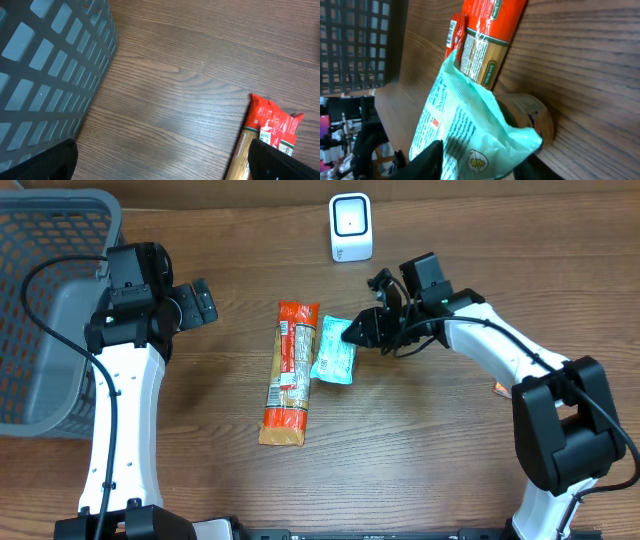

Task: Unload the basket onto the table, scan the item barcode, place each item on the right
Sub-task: 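Grasp the mint-green snack bar with the right gripper, then lift the mint-green snack bar and pull it right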

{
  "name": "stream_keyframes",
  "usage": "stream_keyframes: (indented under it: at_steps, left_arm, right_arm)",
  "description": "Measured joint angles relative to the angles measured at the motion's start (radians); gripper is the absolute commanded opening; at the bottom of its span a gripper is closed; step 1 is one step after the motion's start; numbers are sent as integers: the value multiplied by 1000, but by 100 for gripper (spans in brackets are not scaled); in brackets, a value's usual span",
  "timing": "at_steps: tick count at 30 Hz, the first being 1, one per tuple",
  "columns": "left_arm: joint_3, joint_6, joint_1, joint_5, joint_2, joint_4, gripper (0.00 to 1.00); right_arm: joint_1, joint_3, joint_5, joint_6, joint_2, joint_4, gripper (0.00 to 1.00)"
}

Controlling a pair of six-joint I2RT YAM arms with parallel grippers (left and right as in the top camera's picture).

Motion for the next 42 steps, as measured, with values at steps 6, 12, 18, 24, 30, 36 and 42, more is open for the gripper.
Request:
stream_keyframes:
  at_steps: [6,12,18,24,30,36,42]
  left_arm:
    - [0,0,0,0,0,0,100]
    - [0,0,0,0,0,0,100]
    - [0,0,0,0,0,0,100]
    - [0,0,0,0,0,0,100]
    - [0,0,0,0,0,0,100]
    - [0,0,0,0,0,0,100]
    - [0,0,0,0,0,1,100]
  right_arm:
    - [18,0,21,0,0,3,18]
    - [18,0,14,-2,0,8,4]
    - [18,0,5,0,0,-7,4]
    - [18,0,11,-5,-29,-33,4]
    - [15,-1,-28,-8,-125,-48,4]
    - [-13,-1,-112,-42,-265,-127,4]
    - [-73,-1,-139,-55,-431,-264,4]
